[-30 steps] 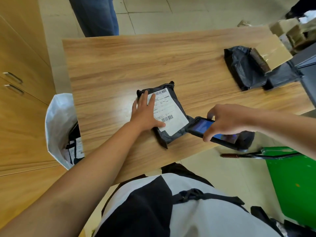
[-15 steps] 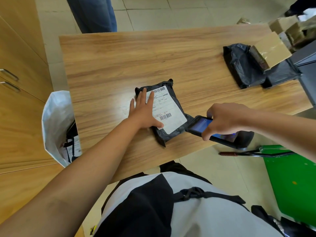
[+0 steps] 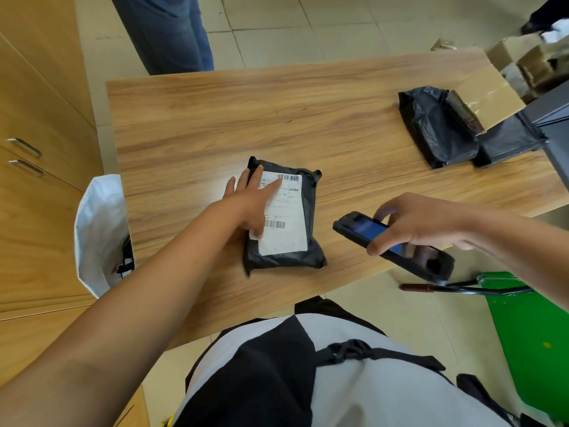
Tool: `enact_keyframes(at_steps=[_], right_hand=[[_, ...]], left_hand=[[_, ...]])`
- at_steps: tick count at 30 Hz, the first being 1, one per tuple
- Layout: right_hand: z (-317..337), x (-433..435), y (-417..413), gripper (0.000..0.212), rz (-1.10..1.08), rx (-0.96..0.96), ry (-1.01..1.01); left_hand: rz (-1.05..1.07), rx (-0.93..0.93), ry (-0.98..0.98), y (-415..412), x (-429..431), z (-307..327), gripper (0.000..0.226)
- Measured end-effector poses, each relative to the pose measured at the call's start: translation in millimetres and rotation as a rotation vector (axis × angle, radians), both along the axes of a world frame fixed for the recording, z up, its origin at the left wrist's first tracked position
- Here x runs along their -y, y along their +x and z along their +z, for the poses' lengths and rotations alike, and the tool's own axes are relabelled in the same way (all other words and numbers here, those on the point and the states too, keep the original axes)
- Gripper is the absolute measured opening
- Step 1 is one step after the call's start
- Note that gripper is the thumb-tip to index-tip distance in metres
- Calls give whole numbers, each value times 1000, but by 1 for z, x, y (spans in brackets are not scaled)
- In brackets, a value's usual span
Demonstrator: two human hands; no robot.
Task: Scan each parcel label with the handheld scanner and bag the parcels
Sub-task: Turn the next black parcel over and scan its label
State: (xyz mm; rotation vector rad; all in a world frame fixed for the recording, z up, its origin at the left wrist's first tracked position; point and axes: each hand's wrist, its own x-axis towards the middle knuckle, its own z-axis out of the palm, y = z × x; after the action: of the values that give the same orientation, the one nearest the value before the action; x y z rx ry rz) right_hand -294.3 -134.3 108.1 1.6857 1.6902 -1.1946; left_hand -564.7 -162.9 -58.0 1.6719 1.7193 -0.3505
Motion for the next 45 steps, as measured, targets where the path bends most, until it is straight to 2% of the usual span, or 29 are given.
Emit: enact_keyframes(at_steps=[3,5,7,9,13,14,20,26,32,39,42,45], right_hand=[[-4,-3,10,56,-90,-108,36],[-10,-2,17,57,-173,-188,83],[-19,0,22,69,-278,-285,111],[-30,2,25,74,-369,-367,130],[-48,0,29,52,-486,-493,109],[-51,-1,30,52,-494,-510,88],[-61,-19,32,90,-418,-567,50],[-63,-33,14,67,-357,-643,-6],[-63,-26,-20,67,-244,-674,-42],[-65,3,-67,84,-128,-669,-78],[-64,16,-84,77,-106,-665,-62],[-61,28,-101,70,-84,-663,-38]], left_hand=[[17,-63,51,4,4,8,106],[195,-9,142,14,19,9,93],[453,57,230,33,39,6,86],[584,11,251,56,58,3,94],[662,-115,236,87,72,-3,107],[676,-133,232,90,71,-4,107],[734,-190,222,101,68,-3,108],[770,-211,199,104,69,0,113],[962,-181,156,79,105,8,111],[1235,-165,233,14,171,23,107],[1373,-126,279,-28,190,24,102],[1522,-2,347,-71,205,18,94]])
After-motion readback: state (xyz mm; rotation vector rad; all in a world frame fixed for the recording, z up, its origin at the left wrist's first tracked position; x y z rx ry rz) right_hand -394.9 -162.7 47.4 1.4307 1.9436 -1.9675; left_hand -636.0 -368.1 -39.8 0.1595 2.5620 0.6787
